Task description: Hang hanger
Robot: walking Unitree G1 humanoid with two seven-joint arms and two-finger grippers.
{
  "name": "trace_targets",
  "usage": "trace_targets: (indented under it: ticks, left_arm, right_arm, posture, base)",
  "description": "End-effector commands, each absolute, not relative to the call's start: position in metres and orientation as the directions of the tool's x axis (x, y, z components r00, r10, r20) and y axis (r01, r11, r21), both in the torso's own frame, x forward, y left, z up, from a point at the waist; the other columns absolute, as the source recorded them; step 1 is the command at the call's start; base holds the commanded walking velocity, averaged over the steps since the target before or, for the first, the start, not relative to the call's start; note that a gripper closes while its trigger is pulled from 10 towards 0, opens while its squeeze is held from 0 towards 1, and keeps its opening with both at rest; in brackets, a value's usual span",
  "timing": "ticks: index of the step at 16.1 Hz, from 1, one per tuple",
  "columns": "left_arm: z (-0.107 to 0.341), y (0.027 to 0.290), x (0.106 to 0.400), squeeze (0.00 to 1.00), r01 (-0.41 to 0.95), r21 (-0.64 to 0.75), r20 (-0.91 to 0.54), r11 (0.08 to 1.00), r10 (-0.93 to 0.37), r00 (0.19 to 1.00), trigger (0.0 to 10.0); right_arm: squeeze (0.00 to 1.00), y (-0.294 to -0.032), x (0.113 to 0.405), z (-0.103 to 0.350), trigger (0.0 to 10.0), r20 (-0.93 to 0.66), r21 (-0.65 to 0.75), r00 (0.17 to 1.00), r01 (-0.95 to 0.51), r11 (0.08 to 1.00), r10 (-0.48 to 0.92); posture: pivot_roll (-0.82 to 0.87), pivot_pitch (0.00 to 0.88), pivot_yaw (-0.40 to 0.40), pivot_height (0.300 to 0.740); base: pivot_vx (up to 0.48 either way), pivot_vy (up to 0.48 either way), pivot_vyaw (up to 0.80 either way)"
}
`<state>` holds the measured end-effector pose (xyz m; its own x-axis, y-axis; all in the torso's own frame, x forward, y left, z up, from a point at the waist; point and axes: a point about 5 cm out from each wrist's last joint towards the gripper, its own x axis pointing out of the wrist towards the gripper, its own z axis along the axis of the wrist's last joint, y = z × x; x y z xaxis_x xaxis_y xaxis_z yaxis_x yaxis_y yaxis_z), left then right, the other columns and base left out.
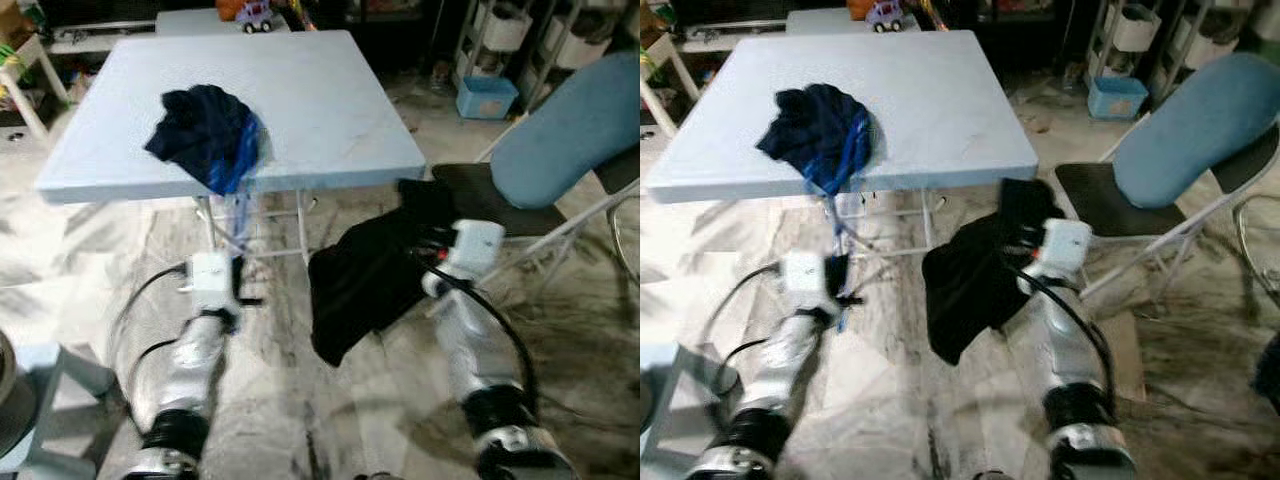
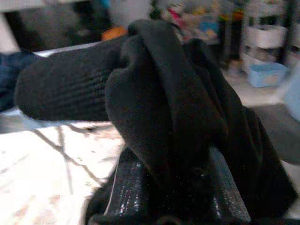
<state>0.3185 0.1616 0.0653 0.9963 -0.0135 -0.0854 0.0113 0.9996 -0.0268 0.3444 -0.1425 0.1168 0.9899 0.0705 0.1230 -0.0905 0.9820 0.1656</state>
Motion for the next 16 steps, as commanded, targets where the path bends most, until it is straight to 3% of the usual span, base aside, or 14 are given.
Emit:
trace_targets:
  ticks: [1,7,16]
  left_arm:
    - [0.070,0.166,0.320,0.00,-0.022,-0.026,-0.058,0.999,0.020,0.998,10.0]
    - [0.078,0.172,0.324,0.00,-0.059,-0.047,-0.049,0.997,0.057,0.997,10.0]
    - [0.084,0.166,0.328,0.00,-0.053,-0.058,-0.038,0.997,0.051,0.998,10.0]
  right_arm:
    - [0.00,-0.142,0.348,0.125,10.0,0.163,0.161,0.983,-0.107,0.981,0.081]
    - [0.00,-0.137,0.348,0.121,10.0,0.175,0.177,0.982,-0.103,0.979,0.072]
    - [0.00,-0.139,0.346,0.123,10.0,0.202,0.160,0.977,-0.100,0.982,0.067]
  posture:
    - [0.11,0.000,-0.007,0.740]
    - [0.10,0.000,0.041,0.740]
    - [0.07,0.064,0.060,0.740]
  base:
    - [0.000,0.000,0.00]
    - [0.000,0.000,0.00]
    - [0.000,0.389,0.00]
